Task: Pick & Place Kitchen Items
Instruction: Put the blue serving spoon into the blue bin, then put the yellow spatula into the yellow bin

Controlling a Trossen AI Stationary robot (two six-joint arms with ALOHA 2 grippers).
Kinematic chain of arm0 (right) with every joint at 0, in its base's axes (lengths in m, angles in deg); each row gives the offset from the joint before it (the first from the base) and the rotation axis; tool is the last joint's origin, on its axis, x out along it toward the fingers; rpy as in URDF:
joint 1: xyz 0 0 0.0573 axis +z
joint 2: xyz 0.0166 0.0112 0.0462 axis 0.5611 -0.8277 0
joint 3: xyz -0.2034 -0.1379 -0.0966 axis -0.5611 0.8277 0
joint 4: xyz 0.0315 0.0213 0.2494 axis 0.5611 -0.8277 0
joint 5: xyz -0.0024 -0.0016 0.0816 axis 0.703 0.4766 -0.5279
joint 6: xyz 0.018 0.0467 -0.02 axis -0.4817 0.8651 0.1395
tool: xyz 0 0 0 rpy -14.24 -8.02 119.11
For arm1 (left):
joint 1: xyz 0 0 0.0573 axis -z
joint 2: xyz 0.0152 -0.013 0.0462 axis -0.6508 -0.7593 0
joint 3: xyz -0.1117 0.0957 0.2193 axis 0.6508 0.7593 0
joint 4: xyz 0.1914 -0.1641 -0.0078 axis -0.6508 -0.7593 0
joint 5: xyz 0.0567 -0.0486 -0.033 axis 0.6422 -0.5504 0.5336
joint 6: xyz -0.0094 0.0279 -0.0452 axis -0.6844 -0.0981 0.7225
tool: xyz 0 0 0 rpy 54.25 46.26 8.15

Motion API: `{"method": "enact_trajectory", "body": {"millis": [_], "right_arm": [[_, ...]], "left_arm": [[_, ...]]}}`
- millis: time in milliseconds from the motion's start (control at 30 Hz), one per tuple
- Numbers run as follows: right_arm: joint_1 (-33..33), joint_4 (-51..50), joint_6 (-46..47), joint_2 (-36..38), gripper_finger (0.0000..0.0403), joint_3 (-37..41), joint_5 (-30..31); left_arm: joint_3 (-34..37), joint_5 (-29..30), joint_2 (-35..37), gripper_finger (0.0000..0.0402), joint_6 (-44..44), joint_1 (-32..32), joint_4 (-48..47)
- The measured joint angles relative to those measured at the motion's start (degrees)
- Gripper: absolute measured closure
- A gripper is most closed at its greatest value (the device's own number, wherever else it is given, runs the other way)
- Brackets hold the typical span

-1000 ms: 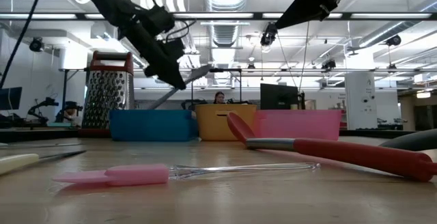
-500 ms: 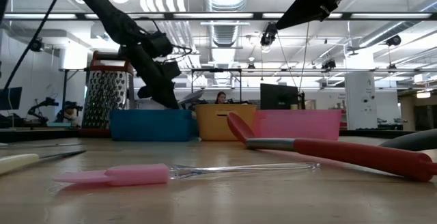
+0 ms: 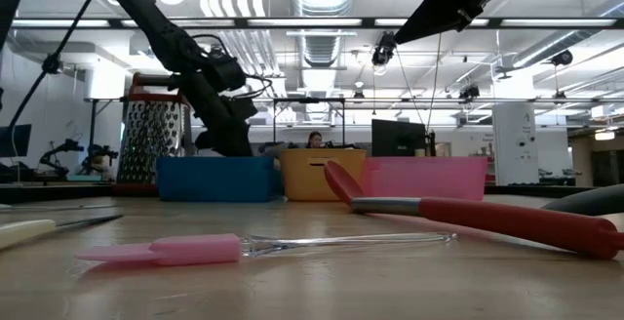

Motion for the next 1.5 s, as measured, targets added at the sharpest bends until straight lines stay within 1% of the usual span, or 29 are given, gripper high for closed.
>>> {"method": "enact_trajectory", "body": {"millis": [200, 400, 500, 567, 633, 700, 867, 933, 967, 1100, 1200, 1333, 1500], "right_arm": [[0.00, 0.00, 0.00, 0.00, 0.0394, 0.00, 0.00], [0.00, 0.00, 0.00, 0.00, 0.0394, 0.02, -0.01], [-0.01, 0.00, -0.26, 0.00, 0.0394, 0.02, 0.00], [-0.02, 0.00, -0.33, 0.00, 0.0394, 0.02, 0.00], [-0.02, 0.00, -0.33, 0.00, 0.0394, 0.02, 0.00], [-0.01, 0.00, -0.31, 0.00, 0.0394, 0.02, 0.00], [-0.02, 0.00, -0.30, 0.00, 0.0394, 0.02, 0.00], [-0.02, 0.00, -0.50, 0.00, 0.0394, 0.02, 0.00], [-0.01, 0.00, -0.83, 0.00, 0.0394, 0.02, 0.01], [-0.02, 0.02, -1.01, 0.00, 0.0394, 0.09, 0.02], [-0.02, 0.02, -0.97, 0.00, 0.0394, 0.09, 0.01], [-0.01, 0.01, -0.76, 0.00, 0.0394, 0.09, 0.01], [-0.02, 0.02, -0.71, 0.00, 0.0394, 0.09, 0.02]], "left_arm": [[-1.41, 0.00, 0.00, 0.0243, -0.41, 0.02, -0.17], [-4.82, 0.31, 0.01, 0.0240, -0.48, 0.02, -0.65], [-7.68, 0.26, 0.02, 0.0239, -0.06, 0.07, -2.25], [-10.19, -0.76, 0.04, 0.0239, 0.76, 0.33, -4.34], [-12.98, -3.57, 0.07, 0.0239, 1.58, 0.58, -6.27], [-16.24, -7.76, 0.07, 0.0239, 3.17, 0.87, -8.12], [-22.99, -23.42, 1.51, 0.0239, 8.89, 3.01, -9.03], [-25.09, -26.57, 2.89, 0.0239, 9.83, 5.10, -8.97], [-25.95, -26.90, 3.79, 0.0239, 9.97, 6.40, -9.08], [-29.43, -26.49, 7.87, 0.0239, 9.99, 12.71, -8.99], [-31.72, -24.41, 10.98, 0.0239, 8.49, 18.54, -8.76], [-33.37, -17.11, 15.25, 0.0239, 5.97, 27.42, -7.06], [-33.52, -8.34, 19.68, 0.0239, 1.24, 38.39, -4.90]]}}
